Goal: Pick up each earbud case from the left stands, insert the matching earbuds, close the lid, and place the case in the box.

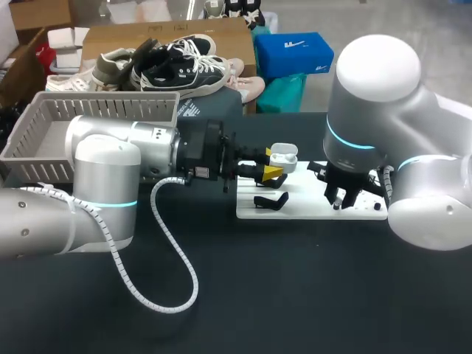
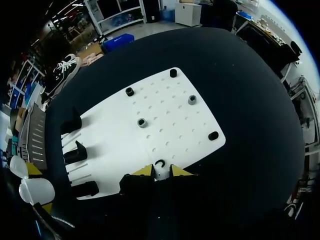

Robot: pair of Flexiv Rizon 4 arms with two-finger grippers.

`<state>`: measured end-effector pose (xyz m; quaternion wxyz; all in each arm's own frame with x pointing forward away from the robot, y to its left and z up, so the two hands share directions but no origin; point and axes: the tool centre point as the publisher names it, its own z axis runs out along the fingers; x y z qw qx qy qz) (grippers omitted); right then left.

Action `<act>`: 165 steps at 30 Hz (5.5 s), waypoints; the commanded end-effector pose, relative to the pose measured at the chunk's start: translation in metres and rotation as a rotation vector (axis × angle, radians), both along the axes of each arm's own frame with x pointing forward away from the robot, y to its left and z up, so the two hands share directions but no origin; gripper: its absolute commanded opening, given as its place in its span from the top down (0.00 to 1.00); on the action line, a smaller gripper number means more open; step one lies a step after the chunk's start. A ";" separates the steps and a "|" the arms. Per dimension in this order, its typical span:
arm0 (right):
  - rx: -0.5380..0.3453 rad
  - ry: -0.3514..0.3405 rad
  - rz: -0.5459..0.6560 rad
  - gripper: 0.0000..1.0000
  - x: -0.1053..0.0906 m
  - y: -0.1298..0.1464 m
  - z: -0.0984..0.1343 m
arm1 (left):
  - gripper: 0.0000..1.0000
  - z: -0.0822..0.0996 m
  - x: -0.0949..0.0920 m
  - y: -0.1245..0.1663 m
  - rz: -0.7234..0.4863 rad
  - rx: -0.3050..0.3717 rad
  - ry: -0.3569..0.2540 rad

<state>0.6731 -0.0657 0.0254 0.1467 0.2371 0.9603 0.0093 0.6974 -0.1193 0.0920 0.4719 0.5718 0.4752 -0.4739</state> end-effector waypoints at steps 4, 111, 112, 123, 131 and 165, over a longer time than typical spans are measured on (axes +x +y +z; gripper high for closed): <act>-0.002 -0.020 -0.006 1.00 -0.007 -0.002 0.012 | 1.00 0.000 0.001 0.000 -0.001 -0.001 0.000; -0.058 0.025 0.574 1.00 0.017 0.116 0.122 | 1.00 0.000 0.001 0.000 -0.001 -0.001 0.000; -0.057 0.026 0.574 1.00 0.017 0.116 0.122 | 1.00 0.000 0.001 0.000 -0.001 -0.001 0.000; -0.054 0.025 0.578 1.00 0.015 0.117 0.123 | 1.00 0.000 0.001 0.000 -0.001 -0.001 0.000; -0.055 0.029 0.576 1.00 0.013 0.117 0.120 | 1.00 0.000 0.001 0.000 -0.001 -0.001 0.000; -0.048 0.024 0.545 0.67 0.013 0.114 0.110 | 1.00 0.000 0.001 0.000 -0.001 -0.001 0.000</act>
